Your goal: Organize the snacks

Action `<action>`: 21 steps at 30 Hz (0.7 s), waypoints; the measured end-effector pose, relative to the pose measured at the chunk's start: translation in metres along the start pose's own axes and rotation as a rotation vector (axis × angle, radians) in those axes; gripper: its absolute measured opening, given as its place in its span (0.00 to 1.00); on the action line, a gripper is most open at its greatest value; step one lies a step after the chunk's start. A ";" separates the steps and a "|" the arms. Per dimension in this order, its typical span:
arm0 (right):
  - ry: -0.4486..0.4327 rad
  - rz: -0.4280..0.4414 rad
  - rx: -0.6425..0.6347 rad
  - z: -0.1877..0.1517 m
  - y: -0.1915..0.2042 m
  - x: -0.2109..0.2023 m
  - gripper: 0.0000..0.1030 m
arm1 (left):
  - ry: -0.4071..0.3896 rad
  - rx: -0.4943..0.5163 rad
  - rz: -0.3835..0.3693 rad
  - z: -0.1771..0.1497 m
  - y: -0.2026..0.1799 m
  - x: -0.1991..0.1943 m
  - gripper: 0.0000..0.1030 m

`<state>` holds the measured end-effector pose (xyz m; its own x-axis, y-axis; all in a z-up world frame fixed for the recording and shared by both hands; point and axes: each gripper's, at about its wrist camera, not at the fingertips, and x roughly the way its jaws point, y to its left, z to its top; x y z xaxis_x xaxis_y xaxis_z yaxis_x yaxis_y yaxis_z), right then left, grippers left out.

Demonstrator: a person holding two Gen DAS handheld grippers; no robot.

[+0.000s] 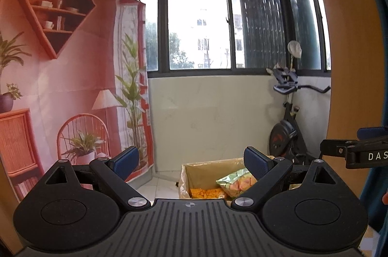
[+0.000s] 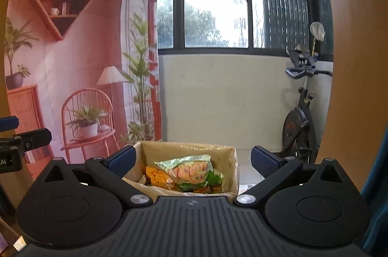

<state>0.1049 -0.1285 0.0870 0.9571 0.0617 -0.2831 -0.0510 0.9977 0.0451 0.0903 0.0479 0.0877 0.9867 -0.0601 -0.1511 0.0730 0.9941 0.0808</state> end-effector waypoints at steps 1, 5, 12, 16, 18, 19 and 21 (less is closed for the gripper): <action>-0.005 0.001 0.004 0.001 0.000 -0.004 1.00 | -0.003 -0.005 -0.001 0.001 0.001 -0.001 0.92; -0.021 -0.005 0.014 0.003 0.002 -0.017 1.00 | -0.014 -0.011 0.008 0.004 0.003 -0.010 0.92; -0.029 -0.007 0.021 0.001 0.002 -0.029 1.00 | 0.000 -0.028 -0.001 0.002 0.007 -0.014 0.92; -0.026 -0.013 0.033 -0.001 0.000 -0.031 1.00 | 0.008 -0.035 -0.005 -0.001 0.007 -0.015 0.92; -0.025 -0.015 0.035 -0.002 -0.001 -0.032 1.00 | 0.013 -0.034 -0.003 -0.001 0.007 -0.014 0.92; -0.025 -0.016 0.035 -0.002 -0.001 -0.033 1.00 | 0.016 -0.036 -0.004 -0.001 0.007 -0.012 0.92; -0.025 -0.020 0.036 -0.003 -0.001 -0.034 1.00 | 0.023 -0.040 -0.005 -0.002 0.008 -0.011 0.92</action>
<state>0.0713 -0.1320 0.0940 0.9646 0.0411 -0.2604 -0.0225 0.9970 0.0740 0.0803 0.0567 0.0881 0.9828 -0.0631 -0.1736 0.0713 0.9966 0.0411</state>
